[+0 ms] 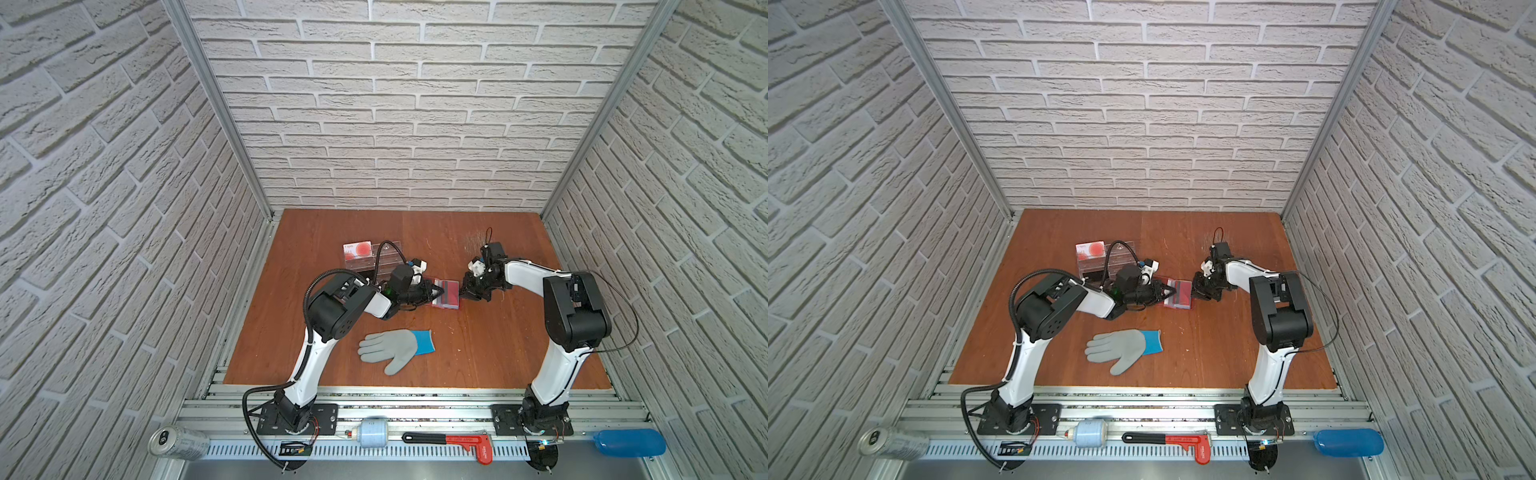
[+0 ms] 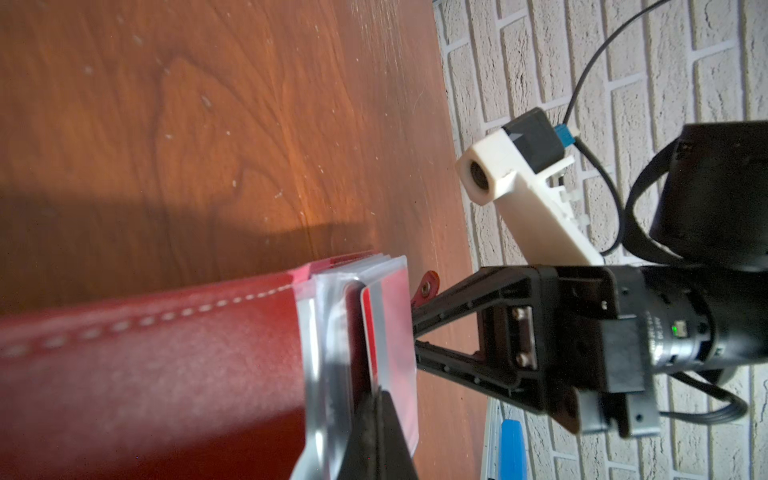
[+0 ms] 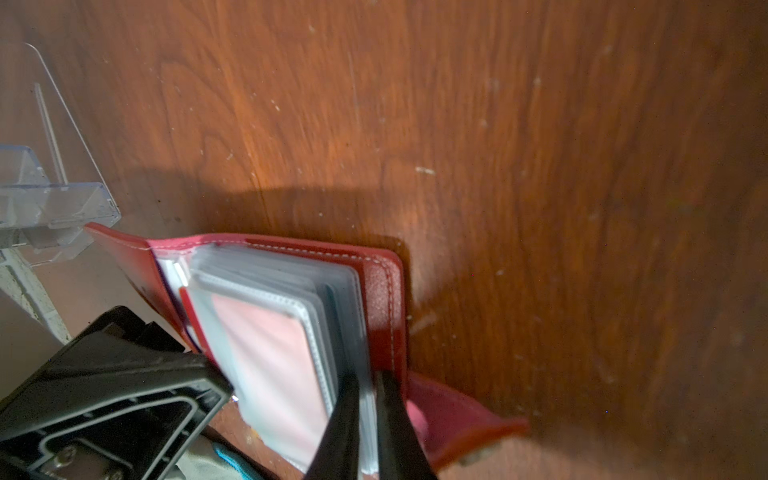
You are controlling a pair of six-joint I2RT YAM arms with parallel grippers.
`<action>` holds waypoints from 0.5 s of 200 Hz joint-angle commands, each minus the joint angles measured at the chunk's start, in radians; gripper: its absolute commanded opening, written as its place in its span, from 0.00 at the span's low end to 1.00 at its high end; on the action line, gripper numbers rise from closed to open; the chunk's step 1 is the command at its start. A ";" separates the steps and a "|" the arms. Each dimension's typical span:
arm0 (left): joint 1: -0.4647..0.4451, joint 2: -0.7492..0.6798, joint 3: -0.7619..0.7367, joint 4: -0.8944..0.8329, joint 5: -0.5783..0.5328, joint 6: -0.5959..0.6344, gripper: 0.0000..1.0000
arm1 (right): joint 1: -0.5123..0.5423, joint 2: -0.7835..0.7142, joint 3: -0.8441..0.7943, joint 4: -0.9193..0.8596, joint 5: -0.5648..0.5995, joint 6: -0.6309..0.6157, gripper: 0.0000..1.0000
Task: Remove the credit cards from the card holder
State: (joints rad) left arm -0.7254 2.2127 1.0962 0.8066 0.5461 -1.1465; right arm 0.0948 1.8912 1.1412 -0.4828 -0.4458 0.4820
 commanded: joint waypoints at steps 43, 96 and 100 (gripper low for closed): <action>-0.039 -0.022 -0.015 0.030 0.103 0.016 0.00 | 0.040 0.080 -0.026 0.168 0.025 0.001 0.14; -0.036 -0.025 -0.016 0.036 0.095 0.007 0.01 | 0.040 0.080 -0.026 0.167 0.025 0.002 0.16; -0.034 -0.026 -0.018 0.039 0.092 0.006 0.02 | 0.040 0.080 -0.026 0.167 0.025 0.002 0.16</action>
State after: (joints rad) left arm -0.7235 2.2112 1.0927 0.8082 0.5457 -1.1519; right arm 0.0948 1.8912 1.1412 -0.4824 -0.4469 0.4820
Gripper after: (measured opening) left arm 0.048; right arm 0.151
